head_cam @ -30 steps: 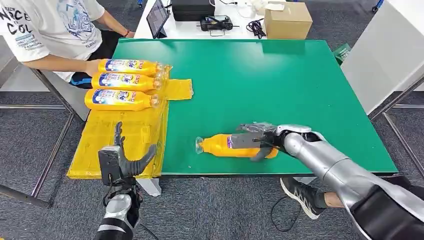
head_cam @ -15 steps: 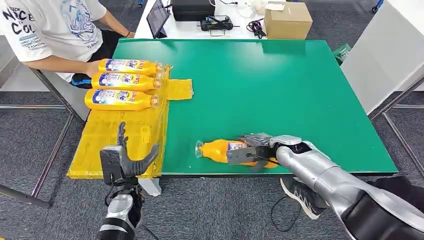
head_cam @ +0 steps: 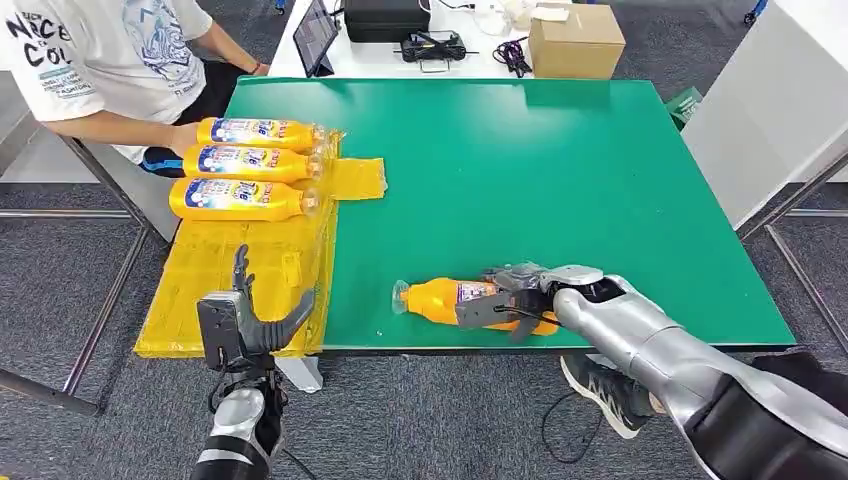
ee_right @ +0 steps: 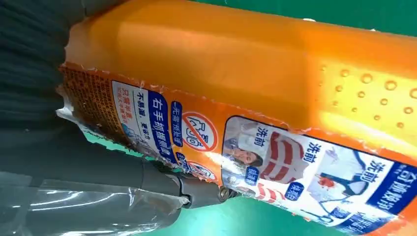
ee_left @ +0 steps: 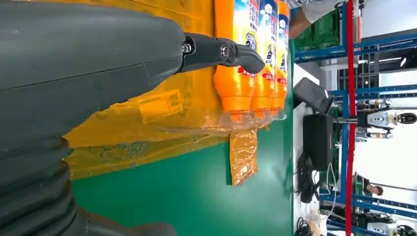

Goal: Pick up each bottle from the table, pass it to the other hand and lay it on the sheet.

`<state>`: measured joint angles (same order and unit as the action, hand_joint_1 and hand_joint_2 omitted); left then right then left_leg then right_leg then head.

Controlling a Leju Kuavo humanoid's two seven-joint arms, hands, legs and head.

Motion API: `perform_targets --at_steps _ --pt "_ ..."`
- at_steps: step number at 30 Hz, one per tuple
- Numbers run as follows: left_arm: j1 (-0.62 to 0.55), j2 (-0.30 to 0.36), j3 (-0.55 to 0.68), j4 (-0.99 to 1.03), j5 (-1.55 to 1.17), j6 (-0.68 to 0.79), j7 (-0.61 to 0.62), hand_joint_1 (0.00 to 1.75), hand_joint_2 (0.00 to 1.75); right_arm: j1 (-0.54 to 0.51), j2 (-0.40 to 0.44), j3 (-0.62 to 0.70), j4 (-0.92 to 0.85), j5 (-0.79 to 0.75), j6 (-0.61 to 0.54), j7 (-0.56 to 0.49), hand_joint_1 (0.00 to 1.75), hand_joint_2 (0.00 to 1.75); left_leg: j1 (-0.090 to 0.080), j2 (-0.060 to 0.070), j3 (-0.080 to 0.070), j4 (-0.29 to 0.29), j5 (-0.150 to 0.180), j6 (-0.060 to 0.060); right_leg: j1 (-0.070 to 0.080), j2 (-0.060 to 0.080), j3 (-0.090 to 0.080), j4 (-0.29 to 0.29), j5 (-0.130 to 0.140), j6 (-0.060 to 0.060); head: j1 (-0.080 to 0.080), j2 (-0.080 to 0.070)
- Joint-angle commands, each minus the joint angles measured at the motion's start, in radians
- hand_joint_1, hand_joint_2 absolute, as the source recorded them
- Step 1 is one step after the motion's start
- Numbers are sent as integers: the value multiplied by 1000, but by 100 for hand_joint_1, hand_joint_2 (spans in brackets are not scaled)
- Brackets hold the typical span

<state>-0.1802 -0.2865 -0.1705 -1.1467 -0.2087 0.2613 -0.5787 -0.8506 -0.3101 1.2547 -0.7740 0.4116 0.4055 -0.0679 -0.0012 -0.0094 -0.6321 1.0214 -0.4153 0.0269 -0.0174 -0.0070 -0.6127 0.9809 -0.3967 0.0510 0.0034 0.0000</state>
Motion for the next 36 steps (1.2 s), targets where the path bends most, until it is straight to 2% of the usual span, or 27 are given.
perform_targets --at_steps 1,2,3,4,8,12,16,19,20,21,22,23,24,25,26,29,30,31,32,33,34,35,36 --pt "-23 7 0 27 2 -3 1 0 175 -50 3 48 23 0 8 2 0 175 0 2 4 0 -2 -1 0 2 3 0 -1 -2 0 0" --pt "-22 6 2 26 4 -2 1 0 175 -51 3 50 21 5 6 6 12 175 0 1 2 0 -1 -1 0 1 1 0 -1 -1 0 0" --pt "-17 4 9 17 5 -7 0 0 175 -53 0 47 9 17 -13 14 136 175 0 2 4 0 -2 -2 0 2 4 1 -2 -2 0 0" --pt "-14 4 12 12 5 -8 -1 0 175 -55 0 39 4 18 -20 15 175 175 0 1 2 0 -1 -1 0 1 1 0 -1 -1 0 0" --pt "4 -1 36 -24 0 -12 -5 0 175 -40 5 -23 -29 60 -98 35 175 175 0 2 2 0 -1 -1 0 2 1 0 -1 -1 0 0" --pt "32 -7 60 -66 -13 -10 -1 0 175 66 26 -161 -87 142 -274 80 175 175 1 3 6 0 -3 -2 1 3 5 0 -2 -3 0 0" --pt "38 -10 72 -70 -35 -25 11 0 175 188 52 -290 -146 236 -305 81 175 175 2 3 11 -2 -5 -3 2 2 10 -2 -4 -4 0 0" --pt "37 -12 74 -63 -38 -28 10 0 175 208 62 -310 -143 260 -310 77 175 175 2 1 6 -2 -2 -2 2 1 6 -2 -2 -2 0 0" --pt "38 -6 67 -56 -70 -14 31 0 175 271 92 -419 -169 225 -423 64 175 175 2 1 8 -1 -3 -2 2 1 7 -2 -3 -3 0 0" --pt "49 -8 69 -66 -70 -16 31 0 175 344 118 -478 -199 263 -480 64 175 175 2 3 9 -1 -4 -3 2 3 8 -1 -3 -3 0 0" --pt "57 -9 73 -76 -70 -17 30 0 175 408 145 -544 -252 300 -525 63 175 175 2 2 6 -2 -3 -2 2 2 6 -2 -2 -3 0 0" --pt "63 -10 76 -83 -71 -19 30 0 175 447 155 -578 -297 343 -505 75 175 175 2 2 9 -2 -4 -3 2 2 8 -2 -3 -3 0 0" --pt "69 -13 79 -95 -72 -20 29 0 175 500 190 -663 -356 356 -569 53 175 175 3 1 4 -2 -2 -2 2 0 5 -3 -1 -2 0 0" --pt "76 -16 81 -110 -72 -22 29 0 175 545 223 -735 -423 367 -611 33 175 175 3 0 8 -2 -4 -3 3 -1 9 -3 -4 -4 0 0" --pt "80 -17 81 -121 -72 -26 29 0 175 565 233 -764 -474 398 -572 43 175 175 3 0 4 -1 -3 -2 3 0 5 -2 -2 -3 0 0" --pt "81 -18 80 -124 -73 -26 32 0 175 569 237 -784 -493 410 -548 46 175 175 3 2 5 0 -5 -3 3 2 4 1 -4 -4 0 0" --pt "84 -23 85 -129 -68 -27 34 0 175 597 281 -855 -522 417 -633 -5 175 175 3 1 1 0 -2 -2 2 1 0 0 -2 -2 0 0" --pt "89 -26 83 -140 -63 -29 35 0 175 626 316 -911 -572 431 -697 -33 175 175 3 2 4 0 -4 -3 2 2 3 1 -4 -3 -1 0" --pt "95 -30 79 -155 -38 -43 40 0 175 673 366 -987 -670 396 -789 -94 175 175 2 0 0 -1 -2 -2 2 0 0 0 -2 -2 -1 0" --pt "99 -33 73 -164 -11 -62 49 0 175 702 380 -1018 -739 404 -829 -105 175 175 3 -1 3 0 -4 -3 2 -1 3 1 -4 -3 0 0" --pt "100 -31 63 -170 13 -77 57 0 175 727 408 -1056 -794 333 -864 -157 175 175 3 -2 -1 0 -2 -2 2 -2 -1 1 -3 -2 0 0" --pt "101 -27 47 -176 53 -97 66 0 175 754 414 -1087 -830 324 -884 -186 175 175 3 -2 2 1 -4 -2 2 -2 2 2 -5 -3 0 0" --pt "100 -23 34 -180 81 -117 71 0 175 771 427 -1113 -850 282 -913 -227 175 175 2 -1 -2 0 -2 -2 1 -1 -2 1 -3 -2 0 0"
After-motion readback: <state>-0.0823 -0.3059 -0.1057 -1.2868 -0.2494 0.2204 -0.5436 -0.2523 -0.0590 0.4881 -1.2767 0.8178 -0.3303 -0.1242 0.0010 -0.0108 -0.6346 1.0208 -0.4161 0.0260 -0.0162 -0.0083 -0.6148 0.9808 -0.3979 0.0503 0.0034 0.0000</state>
